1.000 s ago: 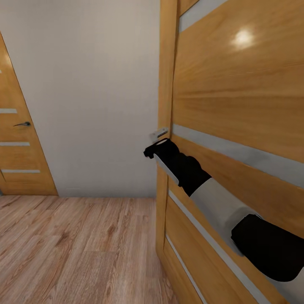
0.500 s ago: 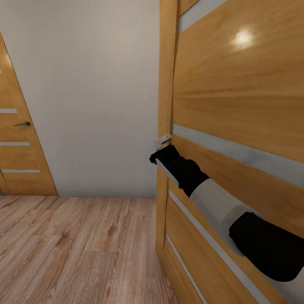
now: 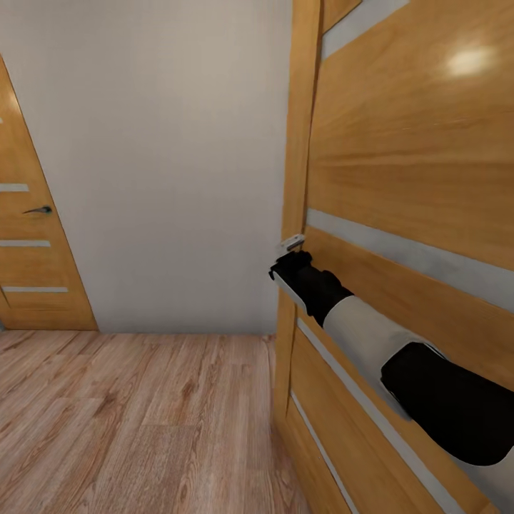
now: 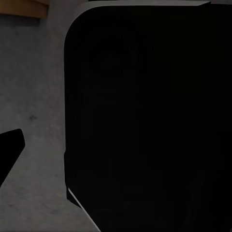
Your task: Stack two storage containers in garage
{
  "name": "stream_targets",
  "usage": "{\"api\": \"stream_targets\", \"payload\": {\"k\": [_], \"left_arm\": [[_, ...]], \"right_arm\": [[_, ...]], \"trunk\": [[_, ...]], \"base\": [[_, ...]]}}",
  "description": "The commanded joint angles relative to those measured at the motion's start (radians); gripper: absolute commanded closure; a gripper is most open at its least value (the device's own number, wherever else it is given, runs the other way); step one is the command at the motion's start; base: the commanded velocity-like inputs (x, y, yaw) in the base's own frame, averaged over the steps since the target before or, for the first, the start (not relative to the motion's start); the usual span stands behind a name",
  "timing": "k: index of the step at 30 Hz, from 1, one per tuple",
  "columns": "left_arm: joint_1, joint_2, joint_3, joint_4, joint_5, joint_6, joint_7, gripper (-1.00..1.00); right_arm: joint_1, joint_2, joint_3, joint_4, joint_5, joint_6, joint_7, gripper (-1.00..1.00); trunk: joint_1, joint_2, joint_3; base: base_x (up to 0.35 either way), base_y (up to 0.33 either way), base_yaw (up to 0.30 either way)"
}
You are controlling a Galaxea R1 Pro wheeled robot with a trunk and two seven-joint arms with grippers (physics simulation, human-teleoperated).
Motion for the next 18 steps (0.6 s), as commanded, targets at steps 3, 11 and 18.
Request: {"api": "stream_targets", "payload": {"k": [3,11,18], "left_arm": [[0.000,0.000,0.001,-0.001,0.006,-0.001,0.001,-1.00],[0.000,0.000,0.001,-0.001,0.006,-0.002,-0.001,-1.00],[0.000,0.000,0.001,-0.001,0.006,-0.002,0.000,-1.00]], "right_arm": [[-0.008,0.000,0.004,0.014,0.001,-0.001,-0.012,-1.00],[-0.009,0.000,0.000,-0.052,-0.004,0.005,-0.013,-1.00],[-0.008,0.000,-0.007,-0.100,-0.010,0.006,0.016,-1.00]], "trunk": [[0.000,0.000,-0.001],[0.000,0.000,-0.001],[0.000,0.000,-0.001]], "base": [[0.000,0.000,0.000],[0.000,0.000,0.000],[0.000,0.000,0.000]]}}
